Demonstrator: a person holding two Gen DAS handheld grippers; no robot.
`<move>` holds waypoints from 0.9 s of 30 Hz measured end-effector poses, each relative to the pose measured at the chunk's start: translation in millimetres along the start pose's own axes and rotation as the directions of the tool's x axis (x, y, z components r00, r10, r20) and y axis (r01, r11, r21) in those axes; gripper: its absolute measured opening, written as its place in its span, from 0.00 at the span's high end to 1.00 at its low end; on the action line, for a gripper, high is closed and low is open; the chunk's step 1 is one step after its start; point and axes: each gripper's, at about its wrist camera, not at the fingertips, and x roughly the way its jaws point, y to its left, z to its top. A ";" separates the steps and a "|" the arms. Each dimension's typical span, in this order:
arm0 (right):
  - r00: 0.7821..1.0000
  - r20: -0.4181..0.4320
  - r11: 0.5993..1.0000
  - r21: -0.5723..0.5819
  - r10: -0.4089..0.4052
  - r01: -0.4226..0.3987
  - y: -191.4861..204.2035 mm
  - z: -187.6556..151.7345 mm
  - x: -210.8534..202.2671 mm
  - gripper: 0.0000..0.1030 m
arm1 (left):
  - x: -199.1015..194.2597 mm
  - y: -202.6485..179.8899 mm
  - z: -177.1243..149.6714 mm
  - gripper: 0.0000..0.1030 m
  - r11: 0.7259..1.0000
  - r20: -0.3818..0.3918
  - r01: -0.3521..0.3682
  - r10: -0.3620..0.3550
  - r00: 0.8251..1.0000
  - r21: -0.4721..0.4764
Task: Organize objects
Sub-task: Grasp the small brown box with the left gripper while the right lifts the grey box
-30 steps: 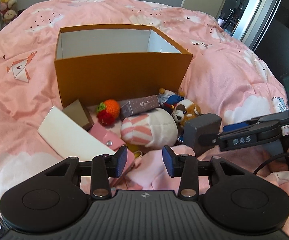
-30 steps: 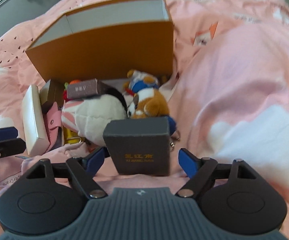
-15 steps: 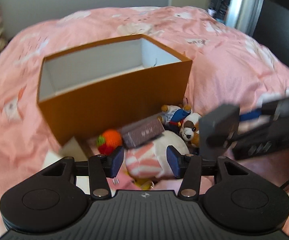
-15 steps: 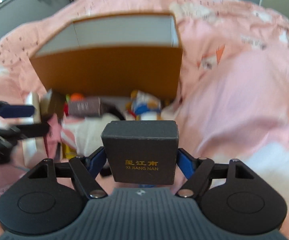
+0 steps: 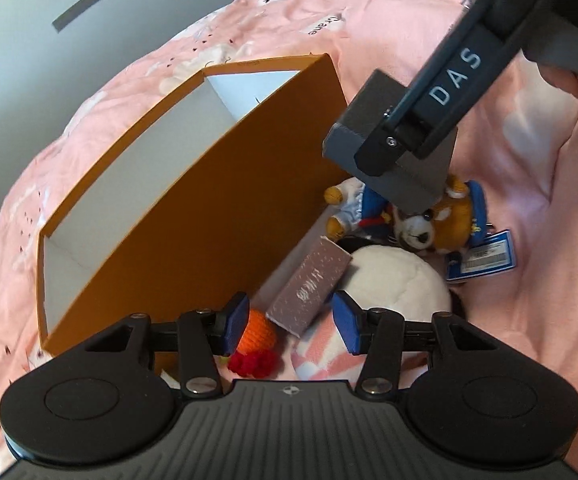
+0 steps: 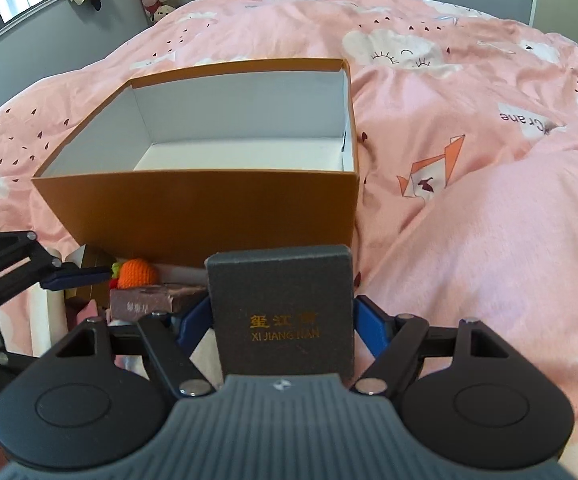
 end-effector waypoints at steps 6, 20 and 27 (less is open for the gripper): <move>1.000 -0.015 1.000 0.014 0.016 -0.016 -5.5 3.7 12.6 0.25 | 16.2 0.3 8.3 0.56 0.995 -0.007 0.013 -0.012 1.000 0.097; 1.000 0.003 1.000 -0.005 0.009 -0.009 -4.1 4.3 7.3 0.26 | 7.1 1.8 12.7 0.69 0.997 0.029 -0.002 0.000 1.000 0.076; 0.998 0.062 0.999 -0.040 0.002 0.001 0.7 3.8 -22.5 0.26 | -27.7 4.1 15.9 0.74 0.999 0.076 -0.032 0.030 0.997 0.016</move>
